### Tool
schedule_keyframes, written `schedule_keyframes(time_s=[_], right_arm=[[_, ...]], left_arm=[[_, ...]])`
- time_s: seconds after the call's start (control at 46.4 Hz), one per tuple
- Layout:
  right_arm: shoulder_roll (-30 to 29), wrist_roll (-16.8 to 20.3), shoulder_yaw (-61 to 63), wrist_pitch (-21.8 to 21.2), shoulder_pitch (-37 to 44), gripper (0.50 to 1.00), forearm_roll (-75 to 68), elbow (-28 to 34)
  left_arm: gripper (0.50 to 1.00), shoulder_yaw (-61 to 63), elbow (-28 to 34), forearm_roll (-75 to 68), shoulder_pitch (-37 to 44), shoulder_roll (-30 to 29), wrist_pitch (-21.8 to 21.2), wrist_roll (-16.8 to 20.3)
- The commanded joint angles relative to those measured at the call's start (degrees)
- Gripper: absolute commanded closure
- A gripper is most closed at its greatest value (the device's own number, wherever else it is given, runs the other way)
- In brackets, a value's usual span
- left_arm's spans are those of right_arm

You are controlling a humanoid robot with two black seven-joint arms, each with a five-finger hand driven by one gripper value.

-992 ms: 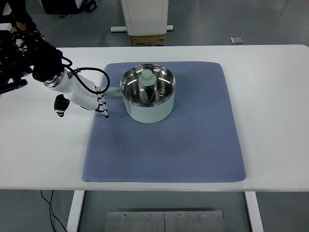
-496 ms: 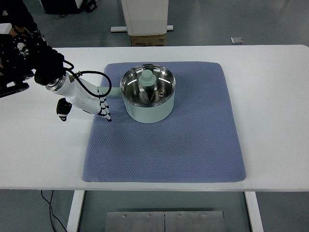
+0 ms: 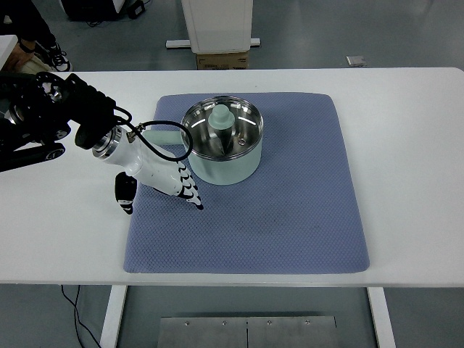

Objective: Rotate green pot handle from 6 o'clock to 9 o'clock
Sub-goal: 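Lift the left hand up and away from the pan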

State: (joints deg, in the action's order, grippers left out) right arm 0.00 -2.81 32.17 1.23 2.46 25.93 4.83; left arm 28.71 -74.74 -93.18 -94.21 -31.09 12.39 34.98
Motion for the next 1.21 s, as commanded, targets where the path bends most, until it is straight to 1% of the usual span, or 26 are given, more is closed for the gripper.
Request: schedule_keyframes(time_s=[0.0, 0.302, 0.604, 0.885, 1.187], right_arm=[[0.00, 0.00, 0.00, 0.00, 0.00, 0.500, 0.00, 0.00], [0.00, 0.00, 0.00, 0.00, 0.00, 0.500, 0.00, 0.00], [0.00, 0.00, 0.00, 0.00, 0.00, 0.500, 0.00, 0.00], [0.00, 0.00, 0.00, 0.00, 0.00, 0.500, 0.00, 0.00], [0.00, 0.00, 0.00, 0.00, 0.00, 0.500, 0.00, 0.00]], left_arm=[[0.500, -0.32, -0.06, 3.61, 0.34, 1.20, -0.08, 0.02], [0.500, -3.75, -0.06, 21.72, 2.10, 3.14, -0.17, 0.02], [0.500, -6.65, 0.03, 31.92, 2.98, 3.49, -0.26, 0.02], [0.500, -10.08, 1.08, 44.31, 2.89, 3.49, -0.26, 0.02], [0.500, -10.61, 5.65, 61.44, 2.98, 3.31, -0.26, 0.02]])
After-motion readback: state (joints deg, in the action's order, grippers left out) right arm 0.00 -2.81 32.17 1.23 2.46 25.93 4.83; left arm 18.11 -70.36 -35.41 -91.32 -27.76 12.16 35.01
